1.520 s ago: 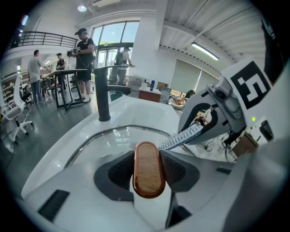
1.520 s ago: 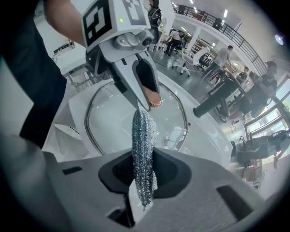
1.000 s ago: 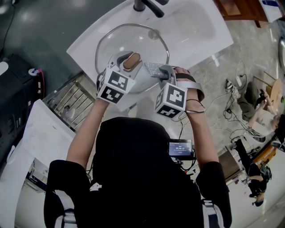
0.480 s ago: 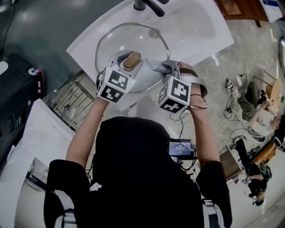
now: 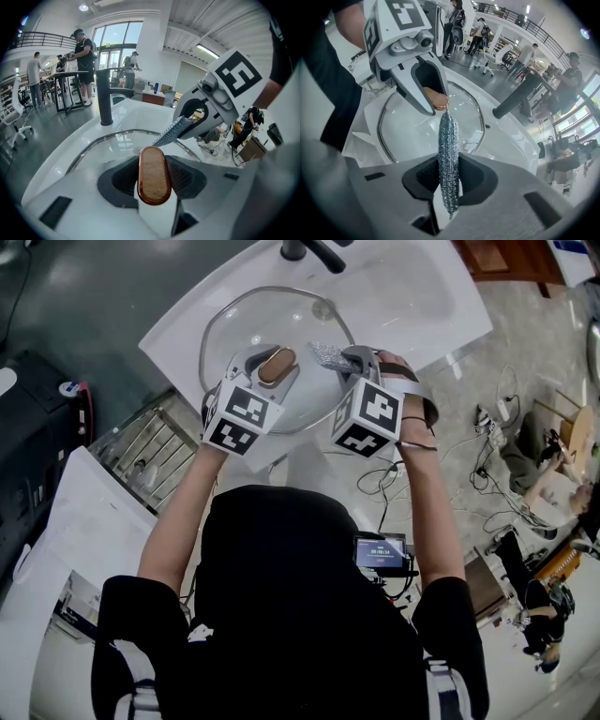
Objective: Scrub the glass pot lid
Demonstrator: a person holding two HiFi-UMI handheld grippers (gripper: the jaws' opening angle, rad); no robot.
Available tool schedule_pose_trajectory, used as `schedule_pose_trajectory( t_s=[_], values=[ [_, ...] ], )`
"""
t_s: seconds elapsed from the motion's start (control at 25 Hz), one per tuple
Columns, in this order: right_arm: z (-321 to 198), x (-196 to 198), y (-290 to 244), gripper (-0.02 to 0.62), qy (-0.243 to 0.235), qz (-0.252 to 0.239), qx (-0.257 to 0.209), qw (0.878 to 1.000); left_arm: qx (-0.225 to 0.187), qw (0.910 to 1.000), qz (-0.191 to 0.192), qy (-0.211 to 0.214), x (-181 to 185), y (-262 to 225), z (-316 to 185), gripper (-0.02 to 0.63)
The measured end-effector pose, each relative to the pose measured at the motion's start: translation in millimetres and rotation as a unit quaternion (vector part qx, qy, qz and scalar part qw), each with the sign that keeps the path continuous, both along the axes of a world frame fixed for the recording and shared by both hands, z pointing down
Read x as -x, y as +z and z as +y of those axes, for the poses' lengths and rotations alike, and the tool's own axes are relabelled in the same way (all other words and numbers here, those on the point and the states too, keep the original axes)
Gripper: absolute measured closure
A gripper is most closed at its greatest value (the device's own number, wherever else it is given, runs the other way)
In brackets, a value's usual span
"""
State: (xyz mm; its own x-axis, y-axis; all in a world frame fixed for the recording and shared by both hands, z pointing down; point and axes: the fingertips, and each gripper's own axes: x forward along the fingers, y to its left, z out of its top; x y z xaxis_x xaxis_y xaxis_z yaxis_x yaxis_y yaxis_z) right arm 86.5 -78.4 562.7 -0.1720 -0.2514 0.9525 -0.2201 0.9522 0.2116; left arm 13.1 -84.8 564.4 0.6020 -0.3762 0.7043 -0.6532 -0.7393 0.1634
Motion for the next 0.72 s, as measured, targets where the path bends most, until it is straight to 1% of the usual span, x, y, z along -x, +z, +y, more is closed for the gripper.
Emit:
schedule_pose_trajectory(
  t_s=[0.36,0.72],
  values=[
    [-18,6,2,0.529,-0.01,0.009,-0.02,1.0,-0.004,1.0,0.0,-0.003,1,1,0,0.437],
    [-43,19,5,0.528,-0.011,-0.001,-0.053,0.999,-0.005,1.0,0.002,-0.006,2,2,0,0.437]
  ],
)
